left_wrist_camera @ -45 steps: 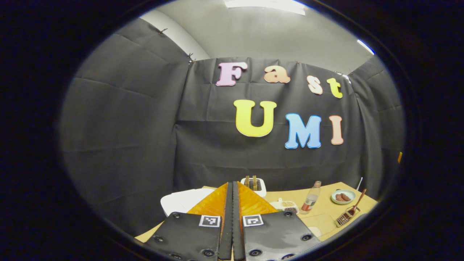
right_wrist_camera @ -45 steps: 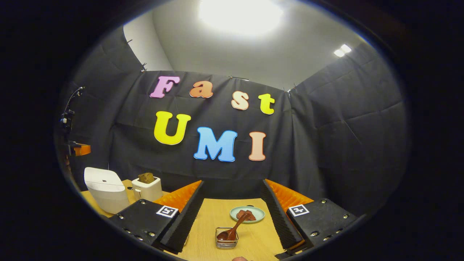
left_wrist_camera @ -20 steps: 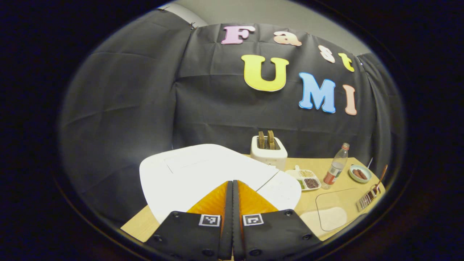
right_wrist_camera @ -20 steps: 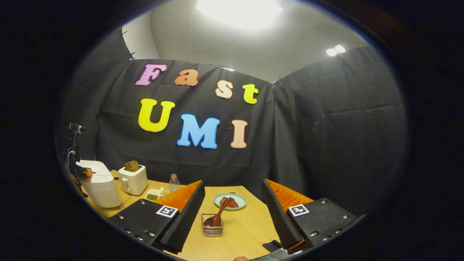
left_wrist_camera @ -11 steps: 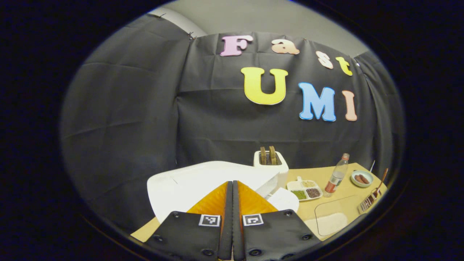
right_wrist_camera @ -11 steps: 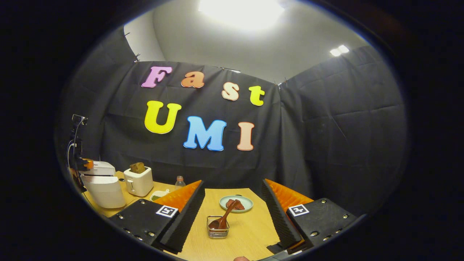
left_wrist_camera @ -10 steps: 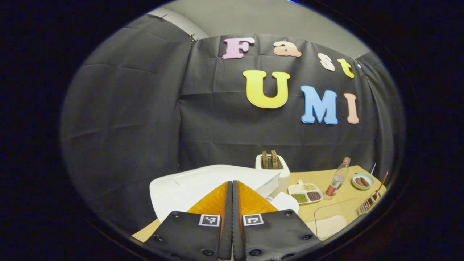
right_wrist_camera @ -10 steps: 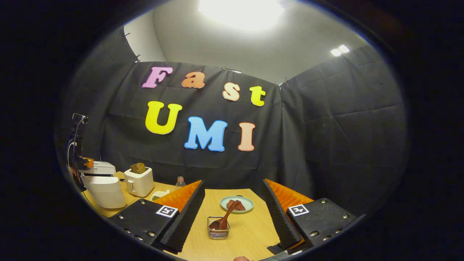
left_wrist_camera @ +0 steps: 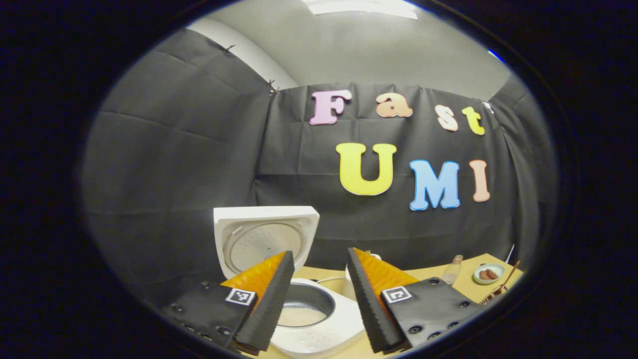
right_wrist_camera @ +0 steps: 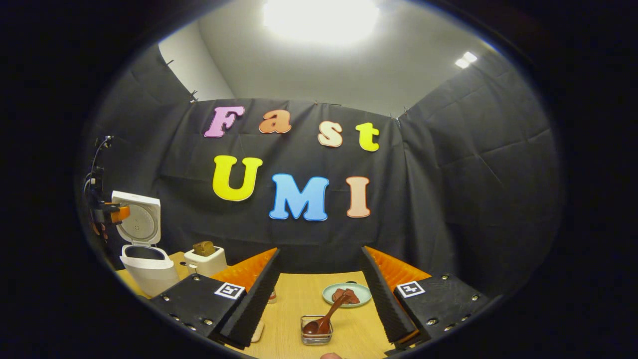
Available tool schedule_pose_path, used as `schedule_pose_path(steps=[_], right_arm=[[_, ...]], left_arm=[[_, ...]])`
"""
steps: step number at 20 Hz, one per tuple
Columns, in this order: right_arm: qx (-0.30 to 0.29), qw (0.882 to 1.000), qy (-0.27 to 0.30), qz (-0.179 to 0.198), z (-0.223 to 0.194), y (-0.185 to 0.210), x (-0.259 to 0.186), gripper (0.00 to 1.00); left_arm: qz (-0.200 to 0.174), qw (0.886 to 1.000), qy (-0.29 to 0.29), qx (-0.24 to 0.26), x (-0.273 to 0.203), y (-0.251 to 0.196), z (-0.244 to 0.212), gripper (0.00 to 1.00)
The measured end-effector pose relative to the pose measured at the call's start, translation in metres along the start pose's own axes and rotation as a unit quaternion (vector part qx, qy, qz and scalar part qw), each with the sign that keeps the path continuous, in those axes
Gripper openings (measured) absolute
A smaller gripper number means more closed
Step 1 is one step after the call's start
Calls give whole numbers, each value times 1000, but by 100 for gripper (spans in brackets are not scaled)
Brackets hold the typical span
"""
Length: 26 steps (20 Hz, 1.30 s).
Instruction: Close the left gripper, press the button to open the rice cooker; take a wooden spoon from the chopstick holder with the right hand, scoop a spoonful of rice and pour it into the rice cooker, then put the wooden spoon back into the chopstick holder.
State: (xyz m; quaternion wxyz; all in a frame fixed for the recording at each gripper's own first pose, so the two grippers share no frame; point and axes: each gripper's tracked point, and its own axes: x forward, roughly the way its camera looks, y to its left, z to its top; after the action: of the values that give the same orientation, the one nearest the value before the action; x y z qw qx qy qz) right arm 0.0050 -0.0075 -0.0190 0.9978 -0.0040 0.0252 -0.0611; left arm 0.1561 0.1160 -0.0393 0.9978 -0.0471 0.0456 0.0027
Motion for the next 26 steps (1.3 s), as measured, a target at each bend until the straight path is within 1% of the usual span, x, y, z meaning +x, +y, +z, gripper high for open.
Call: schedule_pose_path(steps=[2, 3, 5, 7, 9, 11, 13, 16, 18, 19, 22, 26], right_arm=[[3, 1000, 4, 7, -5, -1, 9, 95], [3, 1000, 5, 9, -6, -3, 14, 95], [5, 1000, 10, 15, -11, -7, 25, 95], [12, 999, 22, 22, -21, -9, 37, 95], [24, 999, 34, 20, -31, -17, 51, 95], [32, 998, 49, 16, -43, -24, 61, 95], [34, 997, 68, 14, -59, -31, 72, 95], [38, 994, 103, 6, -87, -42, 88, 95], [44, 990, 137, 2, -110, -49, 96, 95], [55, 988, 144, 5, -115, -51, 99, 95], [79, 983, 166, 5, -138, -57, 110, 95], [129, 968, 215, 16, -172, -55, 116, 97]], left_arm=[[-3, 1000, -13, -3, -19, -11, 12, 95], [-1, 1000, -20, 1, -27, -13, 17, 98], [-3, 999, -31, 7, -43, -22, 26, 98], [-14, 999, -37, 19, -60, -34, 32, 97], [-16, 998, -47, 36, -74, -42, 39, 98], [-25, 997, -63, 44, -89, -54, 46, 97], [-32, 997, -61, 42, -101, -63, 44, 96], [-29, 997, -52, 43, -112, -71, 40, 98], [-36, 998, -45, 36, -120, -79, 40, 98], [-39, 998, -42, 35, -123, -82, 40, 98], [-27, 998, -42, 46, -130, -78, 47, 98], [-8, 997, -45, 56, -142, -70, 50, 99]])
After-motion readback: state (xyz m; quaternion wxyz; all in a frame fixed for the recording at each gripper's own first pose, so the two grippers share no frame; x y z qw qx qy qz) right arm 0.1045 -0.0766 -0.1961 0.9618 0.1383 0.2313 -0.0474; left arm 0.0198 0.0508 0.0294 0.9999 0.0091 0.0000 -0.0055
